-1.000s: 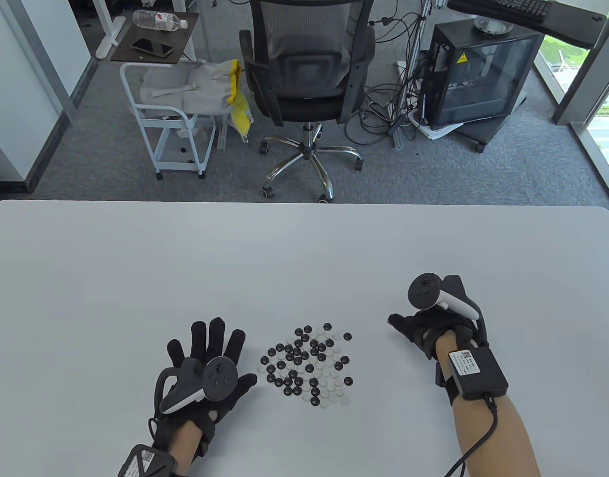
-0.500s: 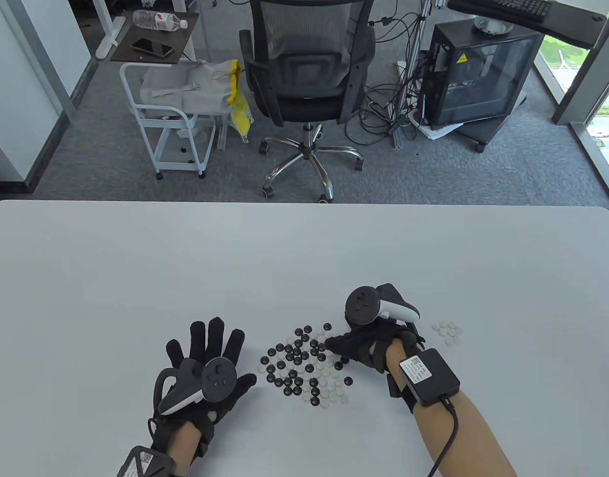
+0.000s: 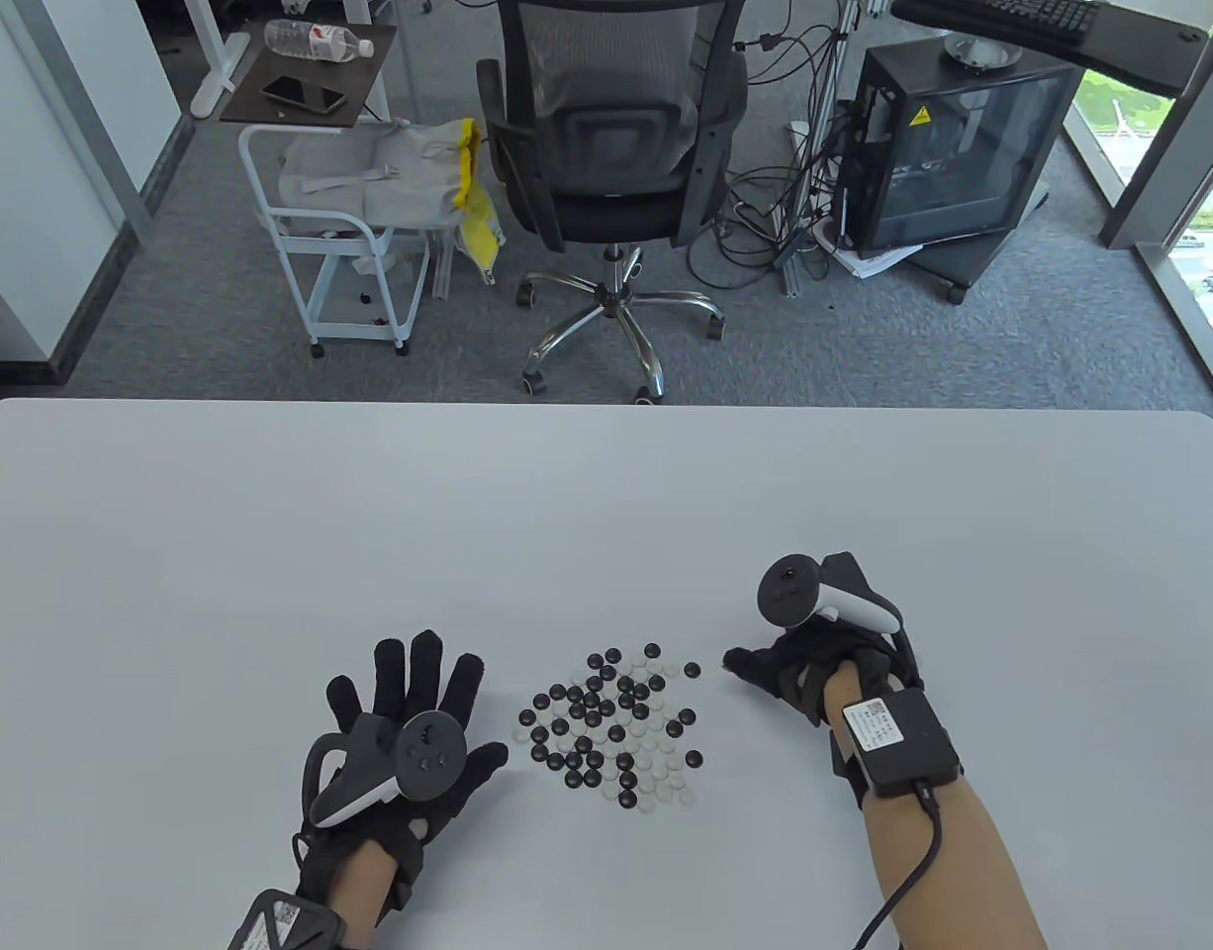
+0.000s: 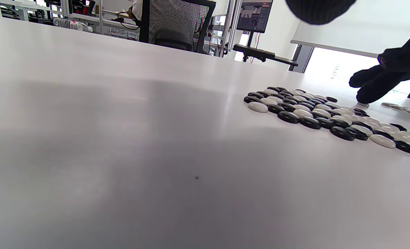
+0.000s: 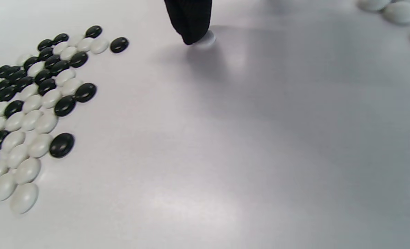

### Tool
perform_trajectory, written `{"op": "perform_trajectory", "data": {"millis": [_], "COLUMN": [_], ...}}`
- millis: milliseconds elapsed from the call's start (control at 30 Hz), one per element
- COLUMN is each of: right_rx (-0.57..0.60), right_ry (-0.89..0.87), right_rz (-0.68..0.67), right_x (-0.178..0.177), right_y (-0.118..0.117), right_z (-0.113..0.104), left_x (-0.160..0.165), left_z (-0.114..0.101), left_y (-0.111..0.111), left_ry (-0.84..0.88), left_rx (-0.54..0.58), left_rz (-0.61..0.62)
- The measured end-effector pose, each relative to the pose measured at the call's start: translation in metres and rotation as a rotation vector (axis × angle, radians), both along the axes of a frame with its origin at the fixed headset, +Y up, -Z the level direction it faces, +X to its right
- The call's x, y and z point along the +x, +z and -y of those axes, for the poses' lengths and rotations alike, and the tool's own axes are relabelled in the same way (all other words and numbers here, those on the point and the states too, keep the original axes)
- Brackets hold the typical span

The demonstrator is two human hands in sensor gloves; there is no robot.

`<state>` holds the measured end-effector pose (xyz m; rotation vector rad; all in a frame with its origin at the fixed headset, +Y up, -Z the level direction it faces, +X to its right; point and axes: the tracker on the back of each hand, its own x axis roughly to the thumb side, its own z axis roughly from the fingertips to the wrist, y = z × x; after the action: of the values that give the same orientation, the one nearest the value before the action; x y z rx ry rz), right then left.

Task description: Go stone sorting task

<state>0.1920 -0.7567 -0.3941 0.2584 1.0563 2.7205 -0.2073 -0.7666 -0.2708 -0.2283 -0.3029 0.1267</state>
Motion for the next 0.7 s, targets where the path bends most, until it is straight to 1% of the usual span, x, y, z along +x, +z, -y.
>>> {"op": "perform_trajectory", "data": {"millis": [133,333,533,700], "right_rx": [0.014,0.03,0.051,0.059], "right_ry": [0.052,0.098,0.11,0.111], "right_rz": [0.082,0.158,0.207,0.221], "right_x": [0.026,0.052,0.068,0.073], "right_y": [0.0,0.002,0.003,0.004], "right_z": [-0.002,-0.003,-0.002,-0.002], "left_x": [0.001,0.001,0.002,0.003], "left_z": [0.0,0.001,0.001,0.001], "left_y": [0.0,0.0,0.0,0.0], "left_ry": [-0.007,-0.011,-0.015,-0.018], "left_rx": [-0.001,-0.005,-0.005,-0.007], "left_rz": [0.003,0.001,0.001,0.001]}}
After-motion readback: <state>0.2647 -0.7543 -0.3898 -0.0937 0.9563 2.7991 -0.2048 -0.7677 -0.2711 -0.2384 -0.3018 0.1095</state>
